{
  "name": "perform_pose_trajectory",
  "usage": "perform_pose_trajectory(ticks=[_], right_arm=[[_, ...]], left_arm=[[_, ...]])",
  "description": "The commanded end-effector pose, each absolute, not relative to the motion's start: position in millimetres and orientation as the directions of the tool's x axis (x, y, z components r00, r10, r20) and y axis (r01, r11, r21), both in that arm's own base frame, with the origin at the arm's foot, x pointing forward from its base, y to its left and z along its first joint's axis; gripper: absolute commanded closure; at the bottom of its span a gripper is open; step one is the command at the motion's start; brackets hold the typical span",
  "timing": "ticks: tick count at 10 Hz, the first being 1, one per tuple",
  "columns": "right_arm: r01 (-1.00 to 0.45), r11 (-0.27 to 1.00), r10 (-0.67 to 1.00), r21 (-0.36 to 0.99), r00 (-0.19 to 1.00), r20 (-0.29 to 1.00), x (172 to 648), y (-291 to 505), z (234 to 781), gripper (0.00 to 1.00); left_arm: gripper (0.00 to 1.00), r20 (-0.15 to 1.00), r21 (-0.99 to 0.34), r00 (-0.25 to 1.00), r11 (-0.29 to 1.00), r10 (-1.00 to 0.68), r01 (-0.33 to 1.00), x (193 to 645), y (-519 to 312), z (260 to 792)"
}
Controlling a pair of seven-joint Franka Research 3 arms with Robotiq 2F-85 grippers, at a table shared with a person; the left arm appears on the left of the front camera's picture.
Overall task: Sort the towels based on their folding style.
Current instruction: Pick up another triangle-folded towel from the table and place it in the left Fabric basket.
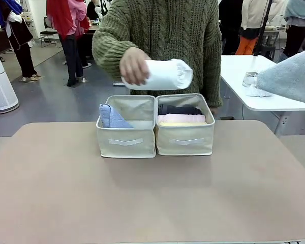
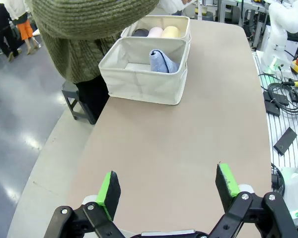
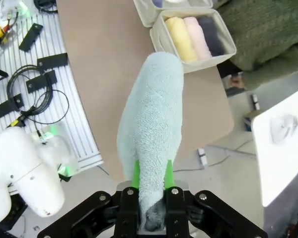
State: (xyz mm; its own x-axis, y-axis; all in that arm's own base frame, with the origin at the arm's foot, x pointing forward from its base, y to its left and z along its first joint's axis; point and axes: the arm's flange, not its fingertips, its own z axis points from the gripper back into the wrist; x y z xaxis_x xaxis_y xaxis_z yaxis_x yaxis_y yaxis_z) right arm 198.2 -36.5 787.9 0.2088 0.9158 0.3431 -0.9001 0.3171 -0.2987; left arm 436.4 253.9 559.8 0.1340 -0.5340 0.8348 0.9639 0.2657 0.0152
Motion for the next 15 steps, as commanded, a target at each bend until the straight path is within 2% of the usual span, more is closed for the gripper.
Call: perform_pose_trajectory(ticks=[1, 15], right_arm=[[-0.904, 0.3, 0.924, -0.305, 0.196, 0.328, 219.5, -23.4, 777.8, 0.81], [-0.913, 0.275, 0.929, -0.301, 0.173, 0.326, 224.0, -15.7, 780.5, 0.81]], left_arm=[[0.0, 0.843, 0.023, 0.122, 0.262, -0.524, 0.965, 434.8, 253.4, 560.5], [0.0, 0.843, 0.023, 0.122, 0.262, -0.524, 0.965, 434.8, 253.4, 560.5]])
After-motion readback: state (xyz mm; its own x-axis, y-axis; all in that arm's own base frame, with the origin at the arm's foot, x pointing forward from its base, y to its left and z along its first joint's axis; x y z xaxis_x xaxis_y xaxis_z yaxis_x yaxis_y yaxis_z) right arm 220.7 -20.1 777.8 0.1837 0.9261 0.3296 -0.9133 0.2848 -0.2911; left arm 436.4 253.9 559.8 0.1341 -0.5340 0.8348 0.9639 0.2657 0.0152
